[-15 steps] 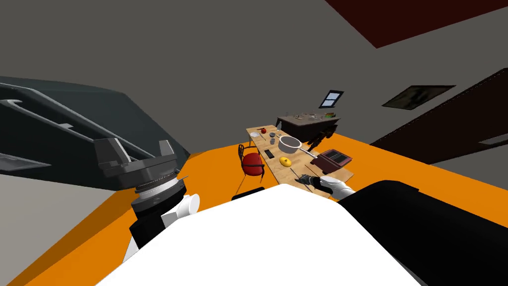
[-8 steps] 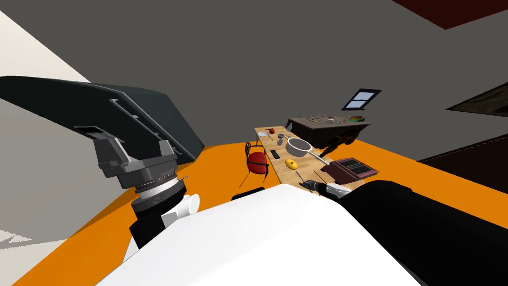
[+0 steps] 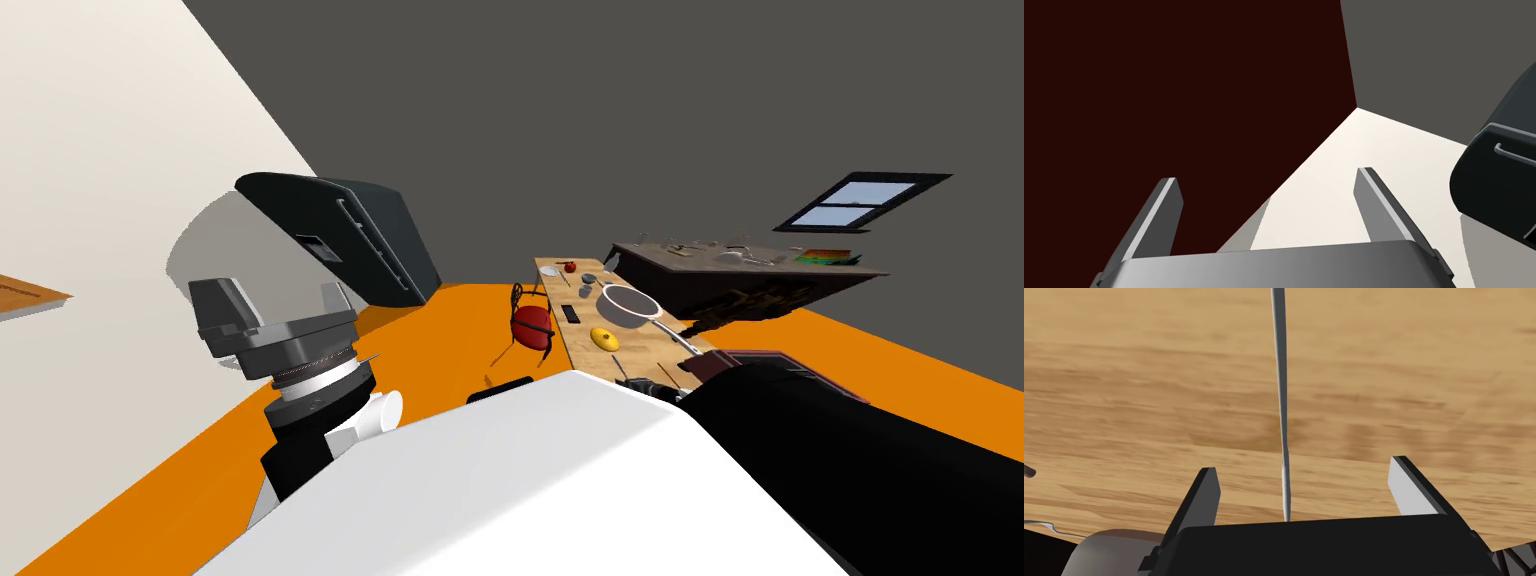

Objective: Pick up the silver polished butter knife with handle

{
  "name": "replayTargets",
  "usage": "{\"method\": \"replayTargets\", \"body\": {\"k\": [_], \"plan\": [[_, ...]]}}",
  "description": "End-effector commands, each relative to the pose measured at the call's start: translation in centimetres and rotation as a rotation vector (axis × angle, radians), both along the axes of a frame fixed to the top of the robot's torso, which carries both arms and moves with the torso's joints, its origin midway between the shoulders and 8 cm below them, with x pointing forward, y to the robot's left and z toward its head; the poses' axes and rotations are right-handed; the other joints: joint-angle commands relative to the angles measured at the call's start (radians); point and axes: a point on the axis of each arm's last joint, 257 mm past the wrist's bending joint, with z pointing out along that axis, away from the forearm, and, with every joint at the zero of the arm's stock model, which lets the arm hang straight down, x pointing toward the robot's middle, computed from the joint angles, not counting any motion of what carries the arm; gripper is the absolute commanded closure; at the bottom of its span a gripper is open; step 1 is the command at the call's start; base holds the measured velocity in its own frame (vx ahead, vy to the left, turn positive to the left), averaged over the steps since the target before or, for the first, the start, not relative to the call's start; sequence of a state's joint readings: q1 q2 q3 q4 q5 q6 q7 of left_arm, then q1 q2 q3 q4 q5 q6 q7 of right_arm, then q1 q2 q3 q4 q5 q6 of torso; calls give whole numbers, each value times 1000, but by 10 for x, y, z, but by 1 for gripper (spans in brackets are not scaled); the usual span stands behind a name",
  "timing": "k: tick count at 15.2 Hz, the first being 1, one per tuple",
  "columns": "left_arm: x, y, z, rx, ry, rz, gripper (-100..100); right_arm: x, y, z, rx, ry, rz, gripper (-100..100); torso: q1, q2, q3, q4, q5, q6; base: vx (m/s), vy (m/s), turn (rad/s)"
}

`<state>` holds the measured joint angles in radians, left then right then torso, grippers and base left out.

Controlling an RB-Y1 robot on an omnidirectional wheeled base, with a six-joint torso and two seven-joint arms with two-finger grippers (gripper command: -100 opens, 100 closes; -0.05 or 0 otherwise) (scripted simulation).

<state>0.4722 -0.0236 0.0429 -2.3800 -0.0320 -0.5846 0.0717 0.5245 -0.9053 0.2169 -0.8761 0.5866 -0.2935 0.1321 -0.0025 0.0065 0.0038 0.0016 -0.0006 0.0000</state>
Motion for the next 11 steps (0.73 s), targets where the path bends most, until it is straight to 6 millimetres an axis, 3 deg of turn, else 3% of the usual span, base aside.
{"method": "replayTargets", "body": {"k": [1, 2, 6, 8, 9, 10, 11], "plan": [[0, 0, 0, 0, 0, 0, 0, 0, 0, 0, 0, 0, 0, -100, 0, 0, 0, 0, 0, 0, -52, -2, 101], [0, 0, 0, 0, 0, 0, 0, -1, -1, 0, -1, 0, -3, 100, -1, -2, -1, 0, 0, 1, -19, -1, 1], [0, 0, 0, 0, 0, 0, 0, 0, -1, 0, 3, -5, -11, 100, -3, -6, -4, -2, -2, 0, -4, 0, -7], [0, 0, 0, 0, 0, 1, 0, 11, 3, 1, 2, -2, 34, 100, -5, -7, -5, -3, -2, 2, 59, -4, -375], [0, 0, 0, 0, 0, 1, 0, 29, 9, 2, 6, -6, 85, 100, -5, -9, -6, -3, -3, 2, 111, 3, -409], [0, 0, 0, 0, 0, 1, 0, 29, 9, 2, 6, -6, 85, 100, -5, -11, -7, -3, -3, 2, 112, 13, -328], [0, 0, 0, 0, 0, 1, 0, 45, 15, 3, 9, -9, 135, 100, -5, -12, -7, -4, -3, 1, 115, 9, -456]]}}
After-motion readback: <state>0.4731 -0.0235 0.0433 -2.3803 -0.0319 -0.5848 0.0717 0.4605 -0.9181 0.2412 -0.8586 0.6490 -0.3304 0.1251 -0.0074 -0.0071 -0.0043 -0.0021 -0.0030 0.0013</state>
